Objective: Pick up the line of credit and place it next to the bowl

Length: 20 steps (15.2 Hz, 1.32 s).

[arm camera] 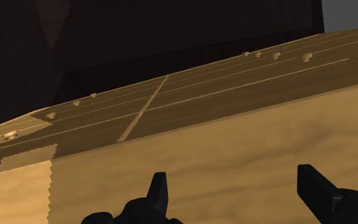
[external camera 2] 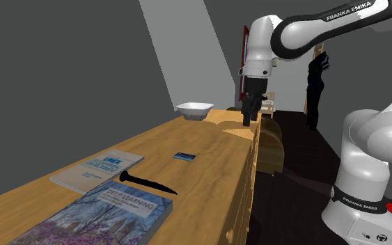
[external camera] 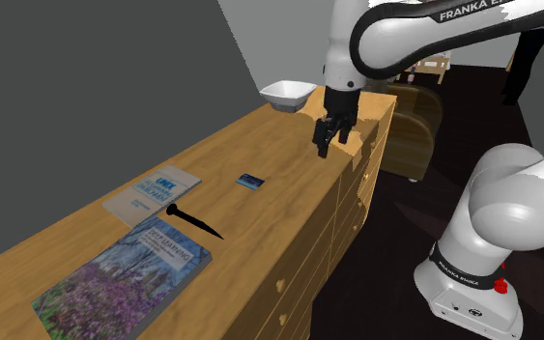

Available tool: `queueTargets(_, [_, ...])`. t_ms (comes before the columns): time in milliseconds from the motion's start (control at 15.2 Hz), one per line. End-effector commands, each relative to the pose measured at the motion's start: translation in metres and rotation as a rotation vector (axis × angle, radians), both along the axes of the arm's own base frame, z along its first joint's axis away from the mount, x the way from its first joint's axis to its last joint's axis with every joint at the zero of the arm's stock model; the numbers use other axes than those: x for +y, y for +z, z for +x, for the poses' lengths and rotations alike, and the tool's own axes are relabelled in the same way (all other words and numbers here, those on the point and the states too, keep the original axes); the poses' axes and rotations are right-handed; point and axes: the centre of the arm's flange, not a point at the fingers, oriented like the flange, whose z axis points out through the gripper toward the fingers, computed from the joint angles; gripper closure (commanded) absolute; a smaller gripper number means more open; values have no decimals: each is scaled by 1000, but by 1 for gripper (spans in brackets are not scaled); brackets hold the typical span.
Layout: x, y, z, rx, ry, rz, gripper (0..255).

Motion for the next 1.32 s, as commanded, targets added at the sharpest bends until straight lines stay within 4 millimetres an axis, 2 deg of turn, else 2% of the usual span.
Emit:
queueTargets(0, [8,-17,11,-57,18,-1,0])
queueTargets(660, [48,-85,83,-310,105,-9,0])
queueTargets(1254, [90,-128,157,-534,182,-15,0])
